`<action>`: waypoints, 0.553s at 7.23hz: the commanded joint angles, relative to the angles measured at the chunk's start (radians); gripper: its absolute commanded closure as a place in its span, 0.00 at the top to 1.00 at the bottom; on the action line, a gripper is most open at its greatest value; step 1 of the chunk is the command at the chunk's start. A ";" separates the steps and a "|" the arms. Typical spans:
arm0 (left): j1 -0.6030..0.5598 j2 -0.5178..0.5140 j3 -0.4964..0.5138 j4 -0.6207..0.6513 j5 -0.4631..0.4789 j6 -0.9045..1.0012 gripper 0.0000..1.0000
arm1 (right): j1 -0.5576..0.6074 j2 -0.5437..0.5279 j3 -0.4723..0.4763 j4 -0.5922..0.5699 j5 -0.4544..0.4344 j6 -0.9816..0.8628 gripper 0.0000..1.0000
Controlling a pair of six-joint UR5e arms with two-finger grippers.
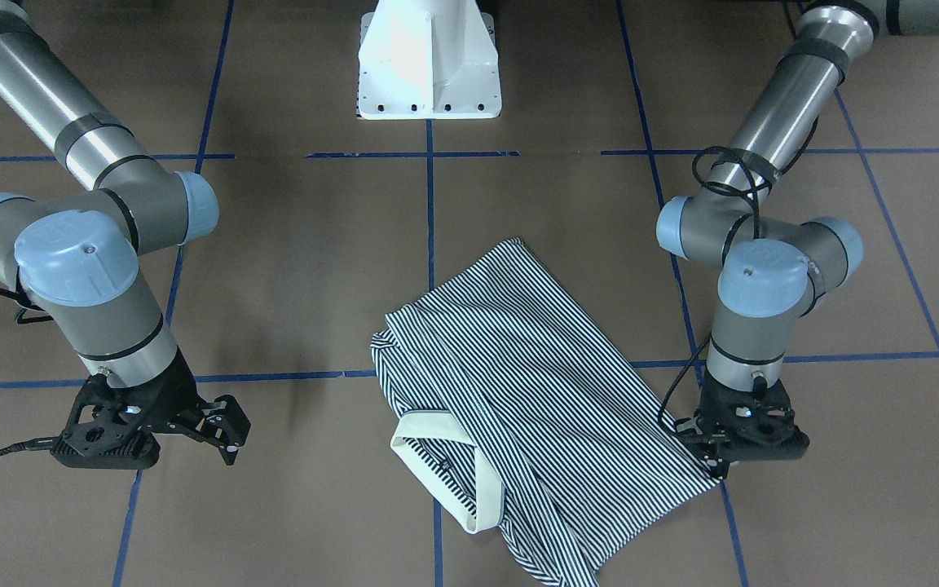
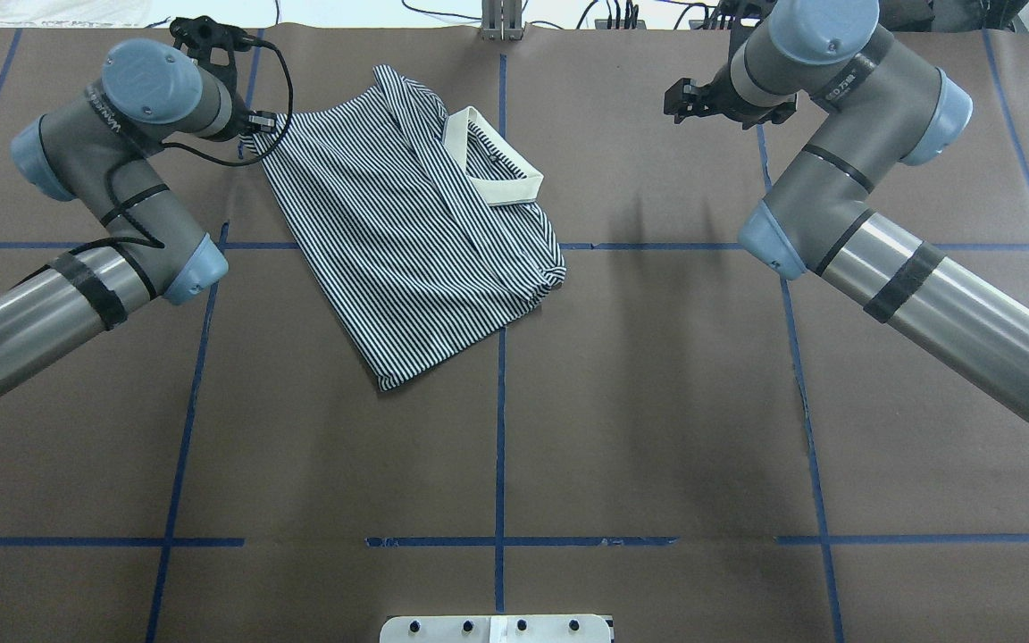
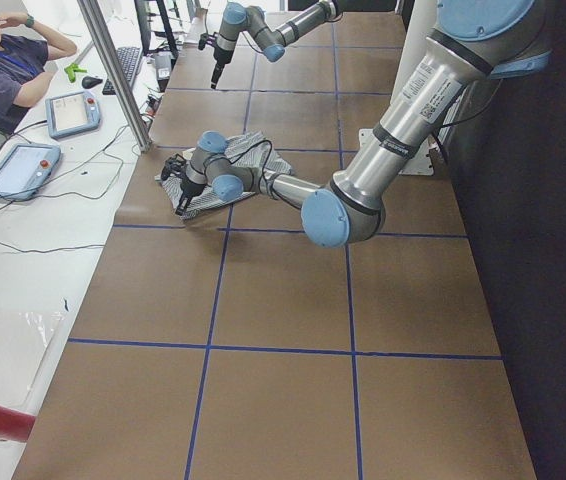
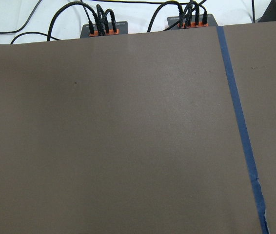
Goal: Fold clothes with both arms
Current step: 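Drag the folded shirt with the left gripper away from the robot, rotating it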
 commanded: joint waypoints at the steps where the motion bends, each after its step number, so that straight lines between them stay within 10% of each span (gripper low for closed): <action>1: -0.042 -0.045 0.096 -0.065 0.007 0.093 0.81 | -0.005 0.009 0.000 0.000 -0.002 0.027 1.00; 2: -0.066 -0.042 0.094 -0.088 0.002 0.177 1.00 | -0.021 0.030 -0.003 -0.003 -0.005 0.093 1.00; 4: -0.137 -0.038 0.085 -0.098 -0.135 0.307 1.00 | -0.093 0.140 -0.041 -0.012 -0.037 0.289 0.92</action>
